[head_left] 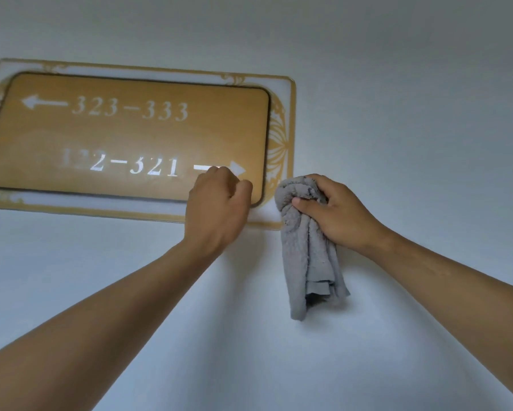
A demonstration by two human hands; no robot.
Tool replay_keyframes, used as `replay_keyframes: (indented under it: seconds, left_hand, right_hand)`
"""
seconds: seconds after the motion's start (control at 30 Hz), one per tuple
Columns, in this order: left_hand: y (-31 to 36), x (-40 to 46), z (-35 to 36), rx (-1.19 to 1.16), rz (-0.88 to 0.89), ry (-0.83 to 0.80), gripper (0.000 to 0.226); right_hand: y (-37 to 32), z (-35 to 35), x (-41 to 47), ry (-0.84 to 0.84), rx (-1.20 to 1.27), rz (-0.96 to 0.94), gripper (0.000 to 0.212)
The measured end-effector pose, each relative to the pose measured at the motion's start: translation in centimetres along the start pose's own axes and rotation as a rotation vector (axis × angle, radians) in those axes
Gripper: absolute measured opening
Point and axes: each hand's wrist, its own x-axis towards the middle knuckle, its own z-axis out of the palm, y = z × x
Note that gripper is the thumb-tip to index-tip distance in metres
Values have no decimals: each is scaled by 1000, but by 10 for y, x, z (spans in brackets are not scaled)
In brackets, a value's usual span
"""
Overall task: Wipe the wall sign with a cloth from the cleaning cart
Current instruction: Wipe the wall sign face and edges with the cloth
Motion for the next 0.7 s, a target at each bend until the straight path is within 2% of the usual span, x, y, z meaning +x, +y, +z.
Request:
replay_keyframes:
  seconds: [0.07, 0.17, 0.23, 0.3, 0.4, 0.53, 0.63, 0.7]
  left_hand:
    - [19, 0, -1, -178, -73, -201, 45]
    - [39, -6, -3, -498, -343, -518, 52]
    - [47, -6, -1, -614, -397, -608, 39]
    - [50, -3, 3, -690, -433, -641, 35]
    - [58, 4, 8, -740, -463, -577, 35]
    - [61, 14, 11, -652, -440, -340, 26]
    - [65, 27, 12, -584, -404, -203, 28]
    - [69, 34, 17, -604, -395, -147, 28]
  right_hand:
    - [-4, -7, 4, -6, 114, 9, 18]
    - [-7, -13, 6, 28, 227, -26, 18]
    - [-8, -17, 16, 63, 335, -26, 19]
    - [-9, -15, 27, 129, 420, -1, 20]
    - [-16, -8, 42, 220, 489, 27, 37]
    - [-29, 1, 53, 323, 339, -28, 56]
    - [-43, 4, 52, 419, 227, -98, 56]
    - [-49, 6, 48, 526, -58, -174, 47]
